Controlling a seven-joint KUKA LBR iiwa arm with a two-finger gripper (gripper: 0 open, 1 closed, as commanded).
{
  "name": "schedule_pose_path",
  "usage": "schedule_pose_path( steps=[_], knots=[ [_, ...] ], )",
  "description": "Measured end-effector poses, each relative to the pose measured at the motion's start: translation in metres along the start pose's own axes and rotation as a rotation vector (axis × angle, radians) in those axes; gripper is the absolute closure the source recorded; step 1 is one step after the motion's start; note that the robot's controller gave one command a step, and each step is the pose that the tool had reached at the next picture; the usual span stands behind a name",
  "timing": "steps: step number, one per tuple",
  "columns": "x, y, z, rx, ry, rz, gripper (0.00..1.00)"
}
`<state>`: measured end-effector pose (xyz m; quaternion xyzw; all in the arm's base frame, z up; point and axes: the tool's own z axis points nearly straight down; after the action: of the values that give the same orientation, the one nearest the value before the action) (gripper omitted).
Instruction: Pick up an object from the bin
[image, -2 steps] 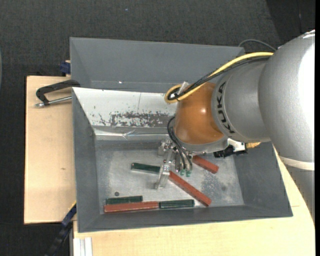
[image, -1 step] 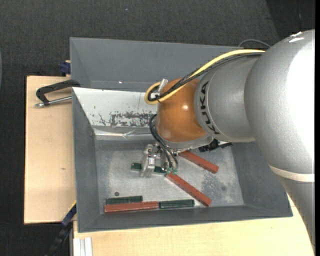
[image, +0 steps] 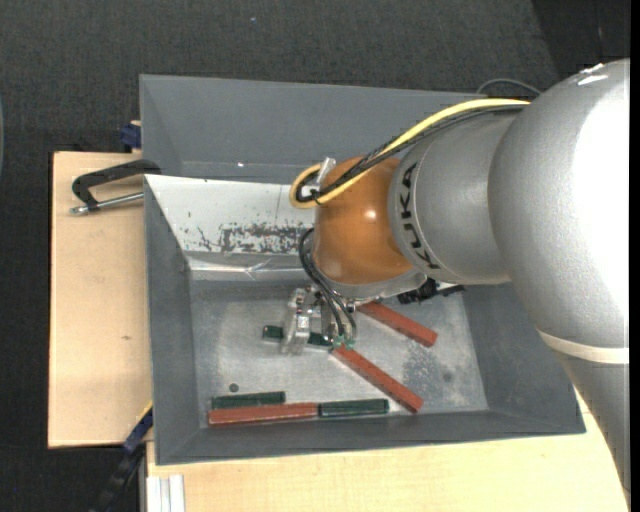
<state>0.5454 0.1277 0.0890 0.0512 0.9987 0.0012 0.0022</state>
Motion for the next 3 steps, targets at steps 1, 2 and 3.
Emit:
schedule_pose_path(
  steps=[1, 2, 3],
  knots=[
    [0.004, -0.004, -0.04, 0.003, 0.009, -0.004, 1.0],
    [-0.011, -0.008, -0.057, -0.003, -0.01, -0.009, 1.0],
    [-0.025, 0.022, -0.08, -0.001, -0.003, 0.01, 0.0]
  ],
)
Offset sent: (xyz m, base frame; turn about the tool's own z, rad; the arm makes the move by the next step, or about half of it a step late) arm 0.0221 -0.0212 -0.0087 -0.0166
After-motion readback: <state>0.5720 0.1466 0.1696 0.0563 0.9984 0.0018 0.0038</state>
